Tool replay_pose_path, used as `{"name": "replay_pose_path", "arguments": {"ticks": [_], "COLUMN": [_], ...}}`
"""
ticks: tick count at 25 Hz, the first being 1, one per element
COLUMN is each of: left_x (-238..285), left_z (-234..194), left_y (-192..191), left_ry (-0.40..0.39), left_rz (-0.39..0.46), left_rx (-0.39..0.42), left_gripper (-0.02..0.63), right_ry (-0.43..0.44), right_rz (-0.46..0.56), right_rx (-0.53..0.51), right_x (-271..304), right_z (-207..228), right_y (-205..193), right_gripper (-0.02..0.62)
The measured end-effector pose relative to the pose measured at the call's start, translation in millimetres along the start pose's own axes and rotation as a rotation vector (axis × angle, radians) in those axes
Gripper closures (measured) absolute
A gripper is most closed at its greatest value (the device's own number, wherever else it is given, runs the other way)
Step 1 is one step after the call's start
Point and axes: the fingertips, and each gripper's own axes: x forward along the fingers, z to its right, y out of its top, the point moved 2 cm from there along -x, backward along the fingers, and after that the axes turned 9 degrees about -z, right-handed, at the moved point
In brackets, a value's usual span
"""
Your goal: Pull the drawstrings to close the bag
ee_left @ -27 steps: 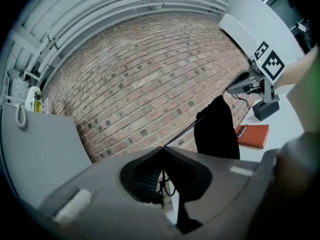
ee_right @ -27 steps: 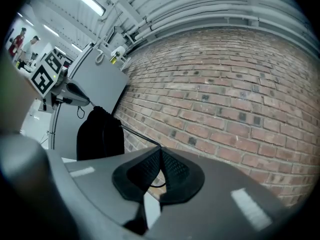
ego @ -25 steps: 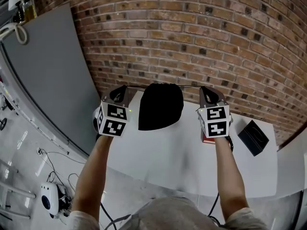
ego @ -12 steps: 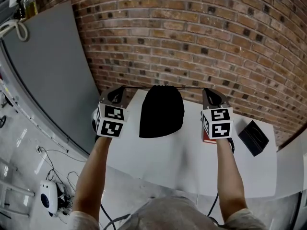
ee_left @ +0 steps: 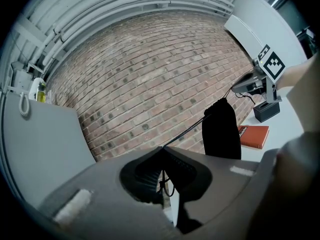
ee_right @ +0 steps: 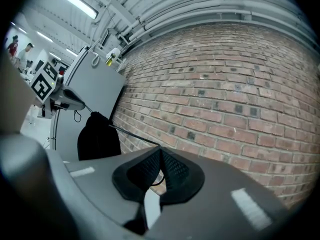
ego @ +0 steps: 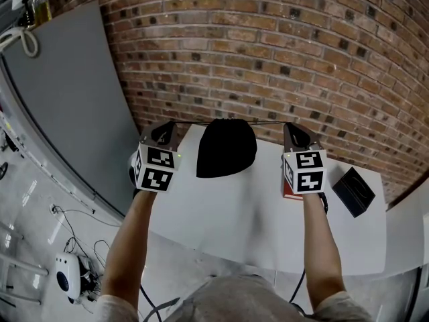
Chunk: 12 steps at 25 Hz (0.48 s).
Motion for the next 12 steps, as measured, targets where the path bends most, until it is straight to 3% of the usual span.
{"name": "replay_pose_path", "arguments": {"ticks": [12], "left_x": [-1.9], "left_z": [4.7], "left_y": [3.1], "left_ry": [-0.005], "left_rz": [0.004], "left_rx": [0.002], "left_gripper": [0.597], "right_ry": [-0.007], "right_rz": [0.001], "right_rx": [-0.006], "right_x": [-5.4], "right_z": [4.2], "right_y": [-0.6], "right_gripper": [0.591]}}
